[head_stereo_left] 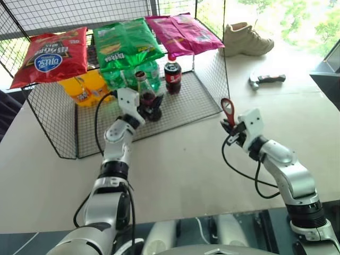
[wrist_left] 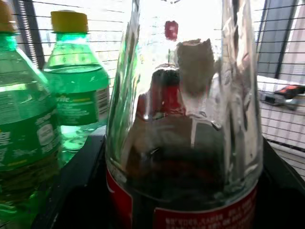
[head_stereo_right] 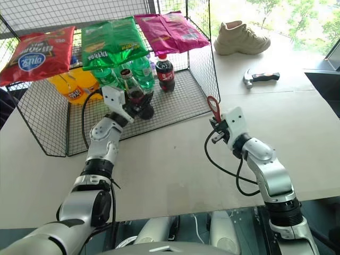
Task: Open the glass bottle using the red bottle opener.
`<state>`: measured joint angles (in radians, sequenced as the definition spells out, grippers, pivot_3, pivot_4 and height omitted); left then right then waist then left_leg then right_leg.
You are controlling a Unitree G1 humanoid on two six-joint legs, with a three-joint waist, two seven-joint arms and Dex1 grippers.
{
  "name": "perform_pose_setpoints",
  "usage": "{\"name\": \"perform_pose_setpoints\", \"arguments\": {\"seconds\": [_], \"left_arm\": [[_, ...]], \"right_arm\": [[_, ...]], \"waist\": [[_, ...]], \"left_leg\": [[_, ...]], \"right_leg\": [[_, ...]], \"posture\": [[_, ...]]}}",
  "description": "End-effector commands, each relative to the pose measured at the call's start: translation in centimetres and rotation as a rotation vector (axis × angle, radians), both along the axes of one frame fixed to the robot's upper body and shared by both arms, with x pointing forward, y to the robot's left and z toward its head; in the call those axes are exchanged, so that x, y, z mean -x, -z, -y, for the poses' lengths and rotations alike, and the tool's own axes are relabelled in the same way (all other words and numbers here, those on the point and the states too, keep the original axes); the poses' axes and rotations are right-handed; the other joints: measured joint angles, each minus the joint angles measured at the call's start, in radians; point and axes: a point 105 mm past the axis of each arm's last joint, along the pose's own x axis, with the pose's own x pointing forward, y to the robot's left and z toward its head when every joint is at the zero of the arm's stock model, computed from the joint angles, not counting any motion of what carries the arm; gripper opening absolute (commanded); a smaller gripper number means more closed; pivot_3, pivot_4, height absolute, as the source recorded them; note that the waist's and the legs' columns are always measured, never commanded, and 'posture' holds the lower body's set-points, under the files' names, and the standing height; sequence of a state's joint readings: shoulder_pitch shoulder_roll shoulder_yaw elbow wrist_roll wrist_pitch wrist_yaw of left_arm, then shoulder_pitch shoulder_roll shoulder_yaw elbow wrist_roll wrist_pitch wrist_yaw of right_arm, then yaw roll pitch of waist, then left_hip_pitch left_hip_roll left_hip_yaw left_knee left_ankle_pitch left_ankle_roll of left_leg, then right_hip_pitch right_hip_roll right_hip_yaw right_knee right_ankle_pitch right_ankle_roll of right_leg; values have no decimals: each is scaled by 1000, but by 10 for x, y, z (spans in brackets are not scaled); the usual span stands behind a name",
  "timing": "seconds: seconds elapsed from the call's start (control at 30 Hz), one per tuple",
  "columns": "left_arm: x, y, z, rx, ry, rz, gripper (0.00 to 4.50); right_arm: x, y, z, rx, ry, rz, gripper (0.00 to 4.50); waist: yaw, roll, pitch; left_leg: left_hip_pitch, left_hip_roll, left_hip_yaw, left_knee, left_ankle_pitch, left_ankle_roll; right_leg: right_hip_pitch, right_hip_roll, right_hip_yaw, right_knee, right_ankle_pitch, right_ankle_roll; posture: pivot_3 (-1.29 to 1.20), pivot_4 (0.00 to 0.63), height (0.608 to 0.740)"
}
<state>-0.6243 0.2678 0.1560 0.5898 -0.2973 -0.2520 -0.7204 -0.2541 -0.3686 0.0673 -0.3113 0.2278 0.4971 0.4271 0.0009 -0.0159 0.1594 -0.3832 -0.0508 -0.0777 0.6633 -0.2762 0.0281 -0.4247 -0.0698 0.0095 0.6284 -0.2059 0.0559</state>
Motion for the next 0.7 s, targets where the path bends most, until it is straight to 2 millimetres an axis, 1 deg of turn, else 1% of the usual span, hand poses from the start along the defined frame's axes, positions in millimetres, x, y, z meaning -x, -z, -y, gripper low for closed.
{"name": "perform_pose_setpoints", "arguments": {"seconds": [0.03, 0.07, 0.13, 0.2, 0.37, 0.43, 0.63, 0.67, 0.7], "left_arm": [[23, -23, 29, 17, 198, 73, 2725], [32, -22, 38, 16, 263, 64, 2725], [52, -12, 57, -17, 396, 19, 2725], [65, -1, 67, -71, 463, -15, 2725], [71, 8, 77, -81, 482, -36, 2725], [72, 7, 79, -84, 479, -18, 2725], [71, 8, 79, -107, 462, 5, 2725], [71, 8, 78, -111, 460, 10, 3754], [71, 7, 78, -115, 459, 16, 3938]], "right_arm": [[-6, -22, 14, 5, 55, 101, 0], [-9, -25, 19, 7, 76, 115, 0], [-15, -32, 28, 2, 132, 151, 0], [-18, -35, 32, -3, 162, 169, 0], [-20, -36, 32, -8, 167, 176, 0], [-20, -36, 31, -9, 166, 178, 0], [-20, -38, 31, -13, 166, 186, 0], [-20, -39, 31, -14, 165, 187, 0], [-20, -39, 30, -16, 164, 189, 0]], "waist": [[-4, 0, 0], [-8, 0, 0], [-12, 0, 0], [-13, 0, 0], [-13, 0, 0], [-13, 0, 0], [-11, 0, 0], [-11, 0, 0], [-11, 0, 0]], "left_leg": [[0, 0, 0, 0, 0, 0], [0, 0, 0, 0, 0, 0], [0, 0, 0, 0, 0, 0], [0, 0, 0, 1, 0, 0], [2, 1, 1, 2, 0, 0], [2, 1, 1, 4, 0, 0], [2, 0, 1, 5, 0, 0], [2, 1, 1, 5, 0, 0], [2, 1, 1, 5, 0, 0]], "right_leg": [[0, 0, 0, 0, 0, 0], [0, 0, 0, 0, 0, 0], [0, 0, 1, 1, 0, 0], [0, 0, 1, 1, 0, 0], [0, 1, 2, 6, 0, 0], [0, 1, 3, 7, 0, 0], [1, 1, 3, 6, 0, 0], [1, 1, 3, 6, 0, 0], [1, 1, 3, 6, 0, 0]], "posture": [[0, 150, 740], [0, 150, 740], [0, 150, 740], [0, 150, 740], [0, 150, 740], [0, 150, 740], [0, 150, 740], [0, 150, 740], [0, 150, 740]]}}
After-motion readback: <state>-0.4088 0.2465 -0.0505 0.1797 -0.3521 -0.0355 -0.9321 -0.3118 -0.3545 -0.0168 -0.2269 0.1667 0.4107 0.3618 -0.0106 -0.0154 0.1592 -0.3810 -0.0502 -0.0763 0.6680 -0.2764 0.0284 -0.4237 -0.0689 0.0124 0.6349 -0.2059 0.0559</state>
